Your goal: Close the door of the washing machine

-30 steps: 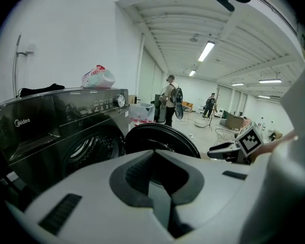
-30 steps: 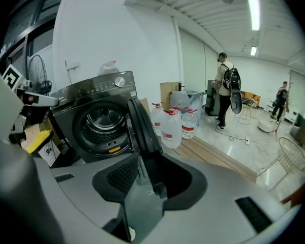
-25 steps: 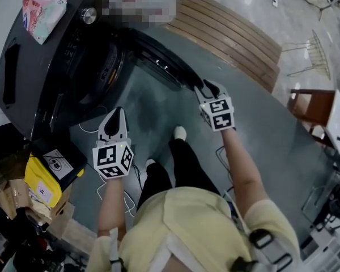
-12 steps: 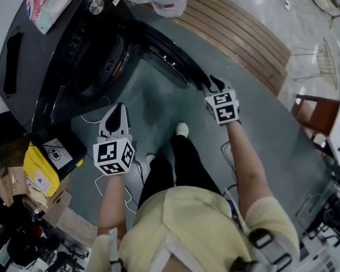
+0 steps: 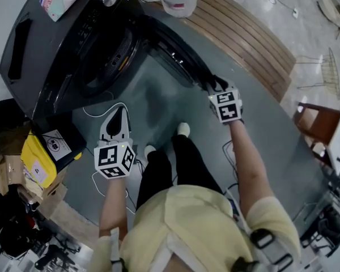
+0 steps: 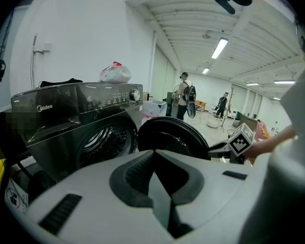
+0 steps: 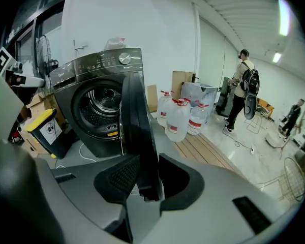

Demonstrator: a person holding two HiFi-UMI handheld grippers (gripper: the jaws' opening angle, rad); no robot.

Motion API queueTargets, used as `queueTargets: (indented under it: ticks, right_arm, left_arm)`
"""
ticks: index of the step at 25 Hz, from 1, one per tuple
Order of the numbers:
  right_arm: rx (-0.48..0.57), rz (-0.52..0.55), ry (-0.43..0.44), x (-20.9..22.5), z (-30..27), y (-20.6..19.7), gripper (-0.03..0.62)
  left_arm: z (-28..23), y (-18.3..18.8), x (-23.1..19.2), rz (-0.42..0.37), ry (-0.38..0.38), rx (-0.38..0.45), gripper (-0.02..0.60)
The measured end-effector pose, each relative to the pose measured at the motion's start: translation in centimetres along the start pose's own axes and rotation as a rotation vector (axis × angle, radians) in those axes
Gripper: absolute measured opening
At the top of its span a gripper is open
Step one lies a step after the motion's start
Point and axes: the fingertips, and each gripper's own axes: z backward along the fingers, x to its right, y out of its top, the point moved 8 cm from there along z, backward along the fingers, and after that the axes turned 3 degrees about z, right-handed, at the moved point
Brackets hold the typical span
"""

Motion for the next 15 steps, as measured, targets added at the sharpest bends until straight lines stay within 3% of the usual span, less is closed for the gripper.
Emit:
queueTargets:
  ticks: [15]
  right_arm:
    - [-0.051,0.046,-0.045,-4.5,0.2,-0.6,0.064]
  left_arm:
    - [3.2,-3.6,-3.9,0.063,0.035,0.005,0.008]
